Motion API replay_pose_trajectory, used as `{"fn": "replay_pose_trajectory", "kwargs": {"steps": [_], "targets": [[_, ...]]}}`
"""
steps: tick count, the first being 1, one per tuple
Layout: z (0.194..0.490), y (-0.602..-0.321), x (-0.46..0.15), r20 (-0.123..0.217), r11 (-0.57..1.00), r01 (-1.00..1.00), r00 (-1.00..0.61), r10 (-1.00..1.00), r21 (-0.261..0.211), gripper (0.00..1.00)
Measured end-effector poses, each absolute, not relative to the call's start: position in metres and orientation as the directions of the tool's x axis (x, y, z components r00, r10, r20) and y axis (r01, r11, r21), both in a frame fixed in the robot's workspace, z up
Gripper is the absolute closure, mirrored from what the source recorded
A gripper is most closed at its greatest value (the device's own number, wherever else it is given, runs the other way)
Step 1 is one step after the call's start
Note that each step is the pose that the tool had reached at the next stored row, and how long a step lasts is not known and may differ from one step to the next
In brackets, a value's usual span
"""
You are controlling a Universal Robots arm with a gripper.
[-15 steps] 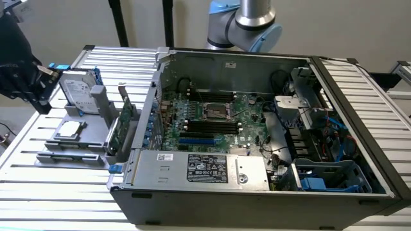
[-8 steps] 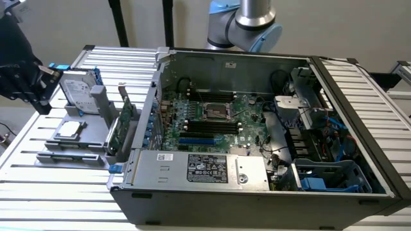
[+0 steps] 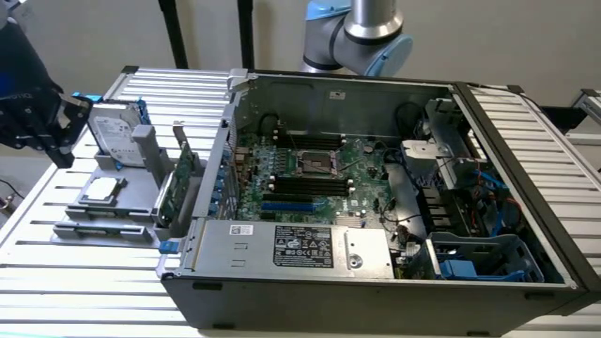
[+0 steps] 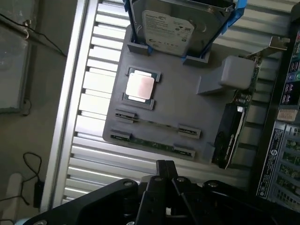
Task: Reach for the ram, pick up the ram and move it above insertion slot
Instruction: 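Pick up the ram and move it above insertion slot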
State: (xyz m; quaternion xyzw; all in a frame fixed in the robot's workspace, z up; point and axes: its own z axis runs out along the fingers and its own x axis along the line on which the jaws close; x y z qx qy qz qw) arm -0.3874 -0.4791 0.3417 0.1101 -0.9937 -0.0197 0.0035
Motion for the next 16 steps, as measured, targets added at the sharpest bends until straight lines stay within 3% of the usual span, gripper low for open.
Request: {"fn": "replay_pose_trajectory", "kwargs": {"steps": [16], "targets": [[0.339,-0.4791,-0.3874,0.003,0.871,-0.489,-0.872,-0.489,0.04,0.89]]}}
